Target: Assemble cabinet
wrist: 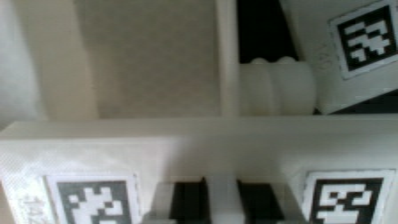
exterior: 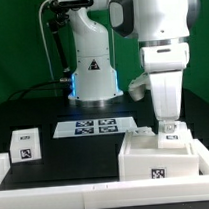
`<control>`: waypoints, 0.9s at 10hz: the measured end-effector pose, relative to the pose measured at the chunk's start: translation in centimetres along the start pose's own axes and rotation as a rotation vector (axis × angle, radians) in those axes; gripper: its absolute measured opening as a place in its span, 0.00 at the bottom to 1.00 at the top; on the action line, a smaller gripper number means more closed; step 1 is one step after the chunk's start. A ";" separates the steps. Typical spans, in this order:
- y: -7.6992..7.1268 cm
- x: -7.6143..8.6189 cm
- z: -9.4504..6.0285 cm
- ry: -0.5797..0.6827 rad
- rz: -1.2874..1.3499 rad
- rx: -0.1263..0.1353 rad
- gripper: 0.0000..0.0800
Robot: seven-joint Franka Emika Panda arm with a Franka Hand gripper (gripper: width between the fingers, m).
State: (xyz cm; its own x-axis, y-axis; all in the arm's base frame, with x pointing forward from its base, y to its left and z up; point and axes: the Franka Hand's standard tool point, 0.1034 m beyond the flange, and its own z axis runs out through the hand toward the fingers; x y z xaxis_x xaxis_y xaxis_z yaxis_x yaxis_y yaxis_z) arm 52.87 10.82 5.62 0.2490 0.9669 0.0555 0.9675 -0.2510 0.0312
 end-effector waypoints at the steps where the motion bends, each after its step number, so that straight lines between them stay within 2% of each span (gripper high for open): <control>1: 0.7 0.0 0.0 -0.004 0.005 0.003 0.09; 5: 3.0 -0.1 0.1 -0.001 0.006 -0.003 0.09; 8: 4.6 0.0 0.1 0.008 -0.008 -0.018 0.09; 9: 4.8 0.0 0.1 0.009 -0.006 -0.019 0.09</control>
Offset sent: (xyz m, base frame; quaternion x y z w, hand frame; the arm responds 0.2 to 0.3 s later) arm 0.0311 0.0058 -0.0101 0.0110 0.0128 -0.0195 0.9997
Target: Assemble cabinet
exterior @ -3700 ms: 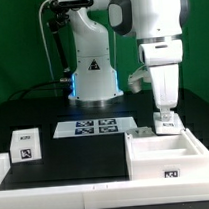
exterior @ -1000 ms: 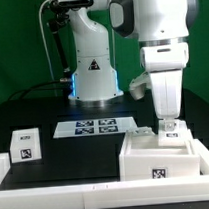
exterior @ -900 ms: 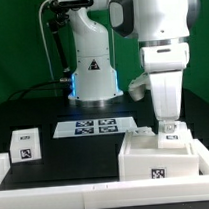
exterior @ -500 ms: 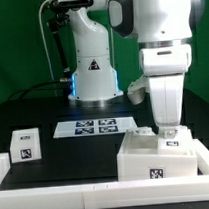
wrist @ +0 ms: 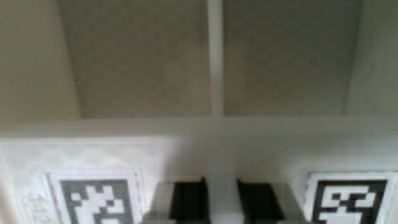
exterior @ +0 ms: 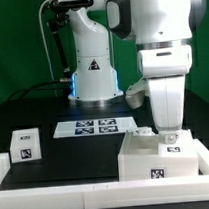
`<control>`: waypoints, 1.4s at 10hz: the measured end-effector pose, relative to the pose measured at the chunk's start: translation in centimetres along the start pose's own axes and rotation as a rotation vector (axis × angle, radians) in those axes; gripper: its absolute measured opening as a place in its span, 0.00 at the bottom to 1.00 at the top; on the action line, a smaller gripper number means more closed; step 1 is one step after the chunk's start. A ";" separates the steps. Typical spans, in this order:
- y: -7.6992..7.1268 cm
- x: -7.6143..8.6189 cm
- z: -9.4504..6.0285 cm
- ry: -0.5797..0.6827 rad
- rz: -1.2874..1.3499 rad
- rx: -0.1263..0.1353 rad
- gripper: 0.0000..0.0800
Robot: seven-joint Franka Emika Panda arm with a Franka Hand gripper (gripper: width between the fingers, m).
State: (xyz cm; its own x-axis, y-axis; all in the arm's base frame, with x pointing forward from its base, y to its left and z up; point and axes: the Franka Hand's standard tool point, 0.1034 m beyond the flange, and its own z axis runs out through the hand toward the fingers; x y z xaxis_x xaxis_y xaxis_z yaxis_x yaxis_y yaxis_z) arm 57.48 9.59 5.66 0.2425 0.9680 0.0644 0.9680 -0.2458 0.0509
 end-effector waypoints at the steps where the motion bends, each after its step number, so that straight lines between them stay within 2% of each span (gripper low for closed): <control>1: 0.0 0.0 0.0 0.000 0.000 0.001 0.09; 3: 0.0 0.0 0.0 -0.004 -0.012 0.007 0.09; 4: 0.0 0.0 0.0 -0.004 -0.010 0.007 0.16; 5: -0.1 0.0 0.0 -0.004 -0.010 0.008 0.33; 6: -0.1 0.0 0.0 -0.004 -0.010 0.009 0.33; 7: -0.1 0.0 0.0 -0.004 -0.010 0.008 0.56; 8: -0.2 -0.1 -0.3 -0.005 -0.022 0.004 0.73; 9: -0.3 -0.3 -1.0 -0.006 -0.035 -0.002 0.73; 10: -0.7 -0.6 -2.0 -0.010 -0.040 -0.008 0.93; 11: -1.8 -1.1 -2.9 -0.018 -0.047 -0.008 0.98; 14: -5.2 -2.4 -4.3 -0.030 -0.073 -0.014 1.00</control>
Offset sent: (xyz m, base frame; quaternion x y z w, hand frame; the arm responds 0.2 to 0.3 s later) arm 0.0000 0.0000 0.0000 0.0000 0.0000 0.0000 1.0000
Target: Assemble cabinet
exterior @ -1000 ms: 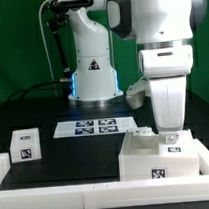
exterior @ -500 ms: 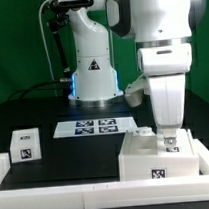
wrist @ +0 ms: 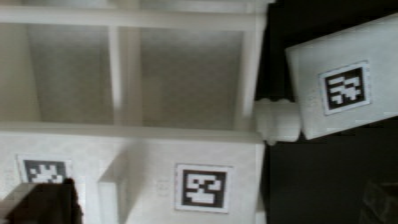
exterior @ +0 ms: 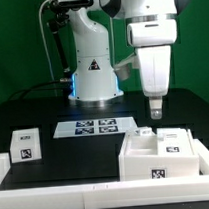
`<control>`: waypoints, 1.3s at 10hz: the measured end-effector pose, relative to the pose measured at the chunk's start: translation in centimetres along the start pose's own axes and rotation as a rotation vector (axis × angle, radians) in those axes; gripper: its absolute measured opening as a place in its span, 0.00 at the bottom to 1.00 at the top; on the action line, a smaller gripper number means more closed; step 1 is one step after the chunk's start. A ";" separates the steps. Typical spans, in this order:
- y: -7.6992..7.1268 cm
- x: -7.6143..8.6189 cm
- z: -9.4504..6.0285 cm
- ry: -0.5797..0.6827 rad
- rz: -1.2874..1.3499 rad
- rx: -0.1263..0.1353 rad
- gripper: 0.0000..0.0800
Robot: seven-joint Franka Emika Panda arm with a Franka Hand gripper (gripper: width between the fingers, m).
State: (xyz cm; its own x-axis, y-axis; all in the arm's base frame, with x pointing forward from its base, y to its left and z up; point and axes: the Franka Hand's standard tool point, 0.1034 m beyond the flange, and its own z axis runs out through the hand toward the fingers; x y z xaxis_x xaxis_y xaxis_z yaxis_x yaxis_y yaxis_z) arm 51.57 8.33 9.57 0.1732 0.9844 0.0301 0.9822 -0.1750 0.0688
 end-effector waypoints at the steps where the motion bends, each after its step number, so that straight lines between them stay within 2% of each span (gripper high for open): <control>1: -1.2 -0.2 -0.1 -0.006 -0.004 0.009 1.00; 5: -1.1 -0.5 0.2 -0.006 -0.039 0.011 1.00; 6: -0.6 -1.0 0.1 0.001 -0.177 -0.007 1.00; 7: -0.7 -1.4 0.2 0.001 -0.211 -0.007 1.00; 11: -3.3 -1.5 1.3 -0.020 -0.389 0.017 1.00; 13: -2.9 -1.7 1.2 -0.020 -0.381 0.014 1.00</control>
Offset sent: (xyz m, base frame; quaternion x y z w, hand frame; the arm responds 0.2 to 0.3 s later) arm 0.0000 0.0000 0.0000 0.0000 0.0000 0.0000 1.0000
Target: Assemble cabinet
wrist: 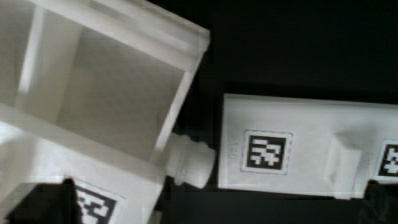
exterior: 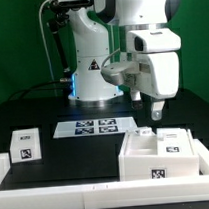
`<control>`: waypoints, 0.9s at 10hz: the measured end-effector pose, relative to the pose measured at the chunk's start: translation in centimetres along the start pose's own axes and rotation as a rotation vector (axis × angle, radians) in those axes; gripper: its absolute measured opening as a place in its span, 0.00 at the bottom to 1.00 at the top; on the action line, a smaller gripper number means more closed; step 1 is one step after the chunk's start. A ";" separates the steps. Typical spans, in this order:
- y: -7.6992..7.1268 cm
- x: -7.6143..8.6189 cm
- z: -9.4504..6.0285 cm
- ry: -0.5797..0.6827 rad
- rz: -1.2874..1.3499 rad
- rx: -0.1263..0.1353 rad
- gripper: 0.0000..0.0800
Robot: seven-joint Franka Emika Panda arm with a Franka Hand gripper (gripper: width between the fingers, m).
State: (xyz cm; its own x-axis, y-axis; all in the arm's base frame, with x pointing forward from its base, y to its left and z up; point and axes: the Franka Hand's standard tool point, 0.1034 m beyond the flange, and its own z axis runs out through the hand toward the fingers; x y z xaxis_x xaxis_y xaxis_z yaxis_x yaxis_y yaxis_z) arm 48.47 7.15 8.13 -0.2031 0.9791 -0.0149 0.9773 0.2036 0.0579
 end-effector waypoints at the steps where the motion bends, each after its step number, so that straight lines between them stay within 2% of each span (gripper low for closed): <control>1: 0.0 0.0 0.0 0.000 0.000 0.001 1.00; 3: -0.3 0.2 -0.1 0.000 -0.009 0.003 1.00; 5: -2.3 0.8 0.4 0.003 -0.025 0.024 1.00; 6: -3.3 1.0 0.9 0.008 -0.027 0.025 1.00; 9: -6.4 1.7 2.8 0.028 -0.021 0.044 1.00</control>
Offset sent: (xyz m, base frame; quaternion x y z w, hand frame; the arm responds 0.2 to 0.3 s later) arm -0.0323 0.0151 0.0039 0.0050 0.0402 -0.0514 0.9979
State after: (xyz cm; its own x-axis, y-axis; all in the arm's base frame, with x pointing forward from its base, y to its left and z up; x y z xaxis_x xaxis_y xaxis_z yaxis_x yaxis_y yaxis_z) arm 42.03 7.51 4.95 -0.2245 0.9744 0.0119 0.9744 0.2243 0.0141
